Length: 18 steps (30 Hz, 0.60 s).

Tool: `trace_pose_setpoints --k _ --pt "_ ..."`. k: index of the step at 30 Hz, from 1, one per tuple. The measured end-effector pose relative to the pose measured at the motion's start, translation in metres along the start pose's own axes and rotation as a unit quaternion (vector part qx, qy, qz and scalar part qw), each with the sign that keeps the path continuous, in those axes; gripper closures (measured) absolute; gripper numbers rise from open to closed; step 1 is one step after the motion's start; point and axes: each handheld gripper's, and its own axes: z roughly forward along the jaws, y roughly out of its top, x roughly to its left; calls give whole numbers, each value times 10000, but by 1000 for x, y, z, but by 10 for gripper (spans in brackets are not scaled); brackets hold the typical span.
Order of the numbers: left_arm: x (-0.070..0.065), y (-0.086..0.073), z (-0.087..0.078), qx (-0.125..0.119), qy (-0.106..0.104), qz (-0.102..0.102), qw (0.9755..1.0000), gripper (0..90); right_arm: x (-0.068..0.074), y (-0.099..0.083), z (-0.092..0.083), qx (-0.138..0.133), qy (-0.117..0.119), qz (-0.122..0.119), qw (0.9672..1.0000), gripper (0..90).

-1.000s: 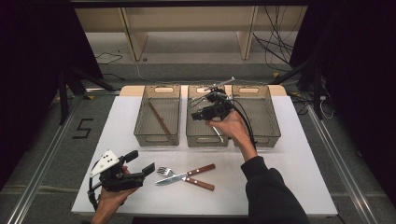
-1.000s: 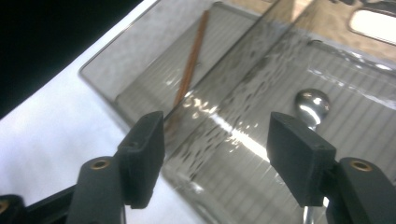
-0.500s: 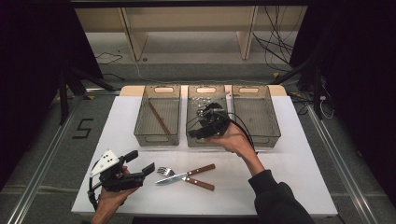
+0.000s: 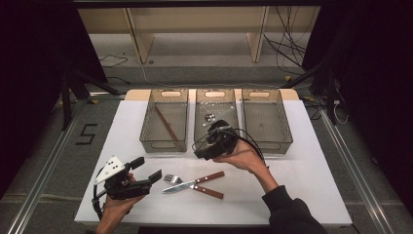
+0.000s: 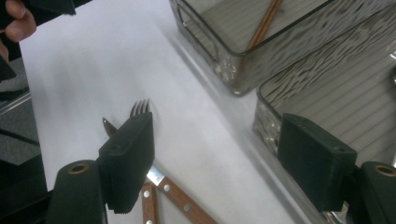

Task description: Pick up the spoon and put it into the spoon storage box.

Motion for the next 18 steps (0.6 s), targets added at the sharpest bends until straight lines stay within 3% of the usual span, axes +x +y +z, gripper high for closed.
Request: trace_pose_setpoints --k 18 --pt "1 -1 1 23 -23 -9 10000 131 13 -10 20 466 116 -400 9980 266"
